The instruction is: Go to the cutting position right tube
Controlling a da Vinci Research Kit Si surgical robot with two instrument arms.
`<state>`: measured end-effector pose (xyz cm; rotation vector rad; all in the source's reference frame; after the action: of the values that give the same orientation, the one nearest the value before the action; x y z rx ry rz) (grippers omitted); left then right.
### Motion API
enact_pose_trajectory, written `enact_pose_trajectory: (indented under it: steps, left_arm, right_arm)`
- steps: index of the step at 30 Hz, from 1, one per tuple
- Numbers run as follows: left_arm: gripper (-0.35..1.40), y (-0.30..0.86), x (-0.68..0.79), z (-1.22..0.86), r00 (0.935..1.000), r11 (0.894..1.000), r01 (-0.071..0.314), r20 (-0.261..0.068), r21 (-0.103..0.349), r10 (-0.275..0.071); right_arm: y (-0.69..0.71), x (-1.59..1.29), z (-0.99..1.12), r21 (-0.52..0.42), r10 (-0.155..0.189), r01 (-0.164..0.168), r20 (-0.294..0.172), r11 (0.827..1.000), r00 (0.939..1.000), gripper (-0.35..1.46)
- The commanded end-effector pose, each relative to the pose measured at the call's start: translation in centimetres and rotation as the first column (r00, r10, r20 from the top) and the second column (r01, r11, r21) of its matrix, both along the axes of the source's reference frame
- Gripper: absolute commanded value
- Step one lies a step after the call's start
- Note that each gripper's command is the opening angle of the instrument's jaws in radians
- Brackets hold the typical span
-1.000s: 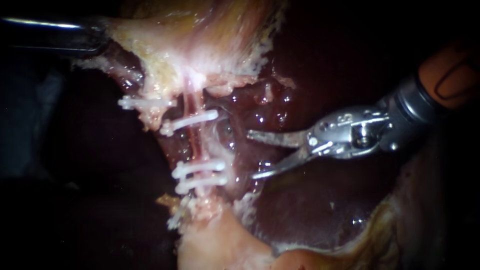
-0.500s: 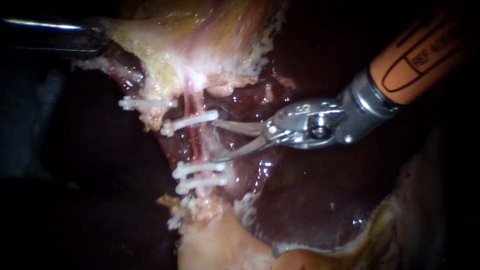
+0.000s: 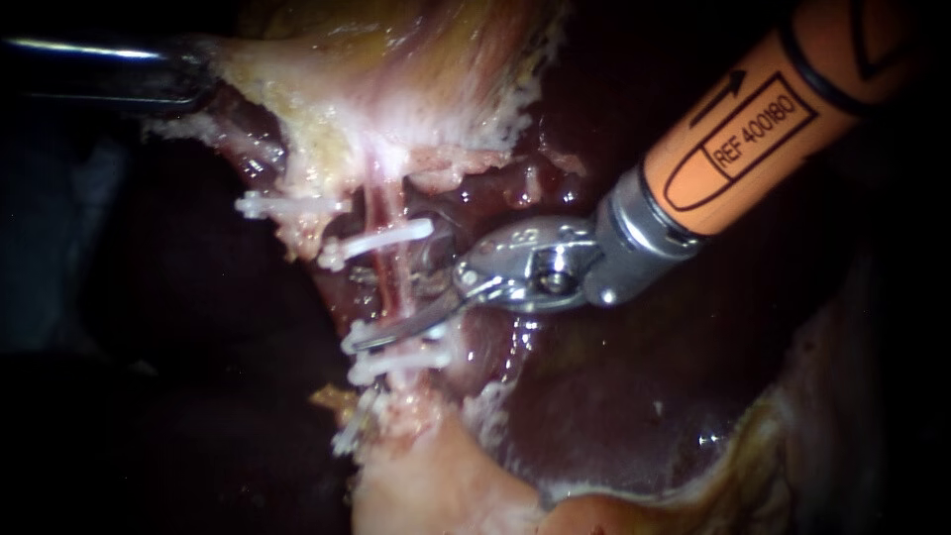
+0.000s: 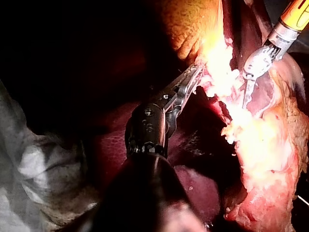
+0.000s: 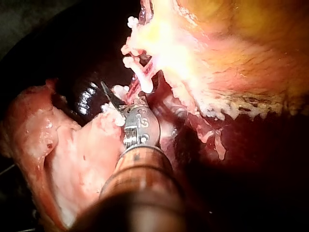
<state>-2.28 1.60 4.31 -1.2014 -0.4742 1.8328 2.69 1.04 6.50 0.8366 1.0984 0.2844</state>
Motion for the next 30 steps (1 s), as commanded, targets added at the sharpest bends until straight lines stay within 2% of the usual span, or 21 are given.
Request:
enact_pose_trajectory:
  steps: [1, 8, 19, 22, 30]
  left_arm:
    - [-0.35, 0.00, 0.00, 0.00, 1.0000, 1.000, 0.000, 0.000, 0.000, 0.000]
    - [-0.35, 0.00, 0.00, 0.00, 1.0000, 1.000, 0.000, 0.000, 0.000, 0.000]
    - [-0.35, 0.01, -0.01, 0.02, 1.0000, 1.000, 0.000, 0.000, 0.000, 0.000]
    - [-0.35, 0.01, -0.01, 0.02, 1.0000, 1.000, 0.000, 0.000, 0.000, 0.000]
    - [-0.35, 0.01, 0.00, 0.02, 1.0000, 1.000, 0.000, 0.000, 0.000, 0.000]
  right_arm:
    - [0.00, 0.03, 0.00, 0.008, 0.005, -0.005, -0.008, 1.000, 1.0000, 1.33]
    - [0.03, 0.24, 0.02, 0.040, 0.018, -0.017, -0.039, 0.999, 0.9991, 1.31]
    - [0.03, 0.31, 0.00, 0.054, 0.028, -0.025, -0.057, 0.998, 0.9980, 1.30]
    - [-0.02, 0.31, -0.08, 0.056, 0.023, -0.020, -0.061, 0.998, 0.9979, 1.33]
    - [-0.18, 0.34, -0.47, 0.091, -0.009, 0.020, -0.116, 0.996, 0.9932, 1.30]
